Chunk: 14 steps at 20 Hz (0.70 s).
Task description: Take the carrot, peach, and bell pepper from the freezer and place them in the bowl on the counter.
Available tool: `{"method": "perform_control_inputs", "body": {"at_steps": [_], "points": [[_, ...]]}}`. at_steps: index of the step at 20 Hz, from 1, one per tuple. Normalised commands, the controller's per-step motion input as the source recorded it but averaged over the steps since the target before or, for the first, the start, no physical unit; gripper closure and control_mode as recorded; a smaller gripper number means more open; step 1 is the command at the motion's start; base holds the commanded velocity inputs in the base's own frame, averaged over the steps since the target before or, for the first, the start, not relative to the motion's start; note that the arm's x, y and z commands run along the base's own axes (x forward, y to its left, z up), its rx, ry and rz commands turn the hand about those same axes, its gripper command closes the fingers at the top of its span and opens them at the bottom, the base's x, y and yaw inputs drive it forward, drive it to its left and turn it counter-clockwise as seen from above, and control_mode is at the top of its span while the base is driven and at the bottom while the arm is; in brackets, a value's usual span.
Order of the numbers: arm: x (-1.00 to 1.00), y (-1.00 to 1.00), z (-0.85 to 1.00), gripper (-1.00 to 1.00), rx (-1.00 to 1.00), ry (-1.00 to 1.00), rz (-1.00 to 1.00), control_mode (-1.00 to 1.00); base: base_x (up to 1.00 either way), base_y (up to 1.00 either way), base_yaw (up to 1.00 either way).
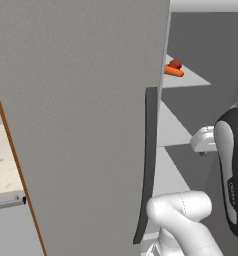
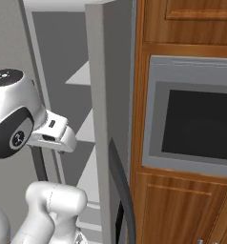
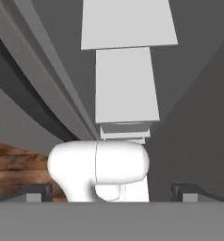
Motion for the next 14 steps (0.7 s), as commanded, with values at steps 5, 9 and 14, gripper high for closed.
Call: {"method": "perform_control_inputs", "body": {"at_steps": [5, 9, 14], "points": [[0.00, -0.26, 0.00, -1.00, 0.00, -0.18, 0.00, -1.00, 0.00, 0.00, 0.00], [0.00, -0.09, 0.00, -1.00, -0.02, -0.23, 0.00, -1.00, 0.00, 0.00, 0.00], [0.00, -0.03, 0.07, -1.00, 0.00, -0.13, 0.00, -1.00, 0.00, 0.00, 0.00]]}}
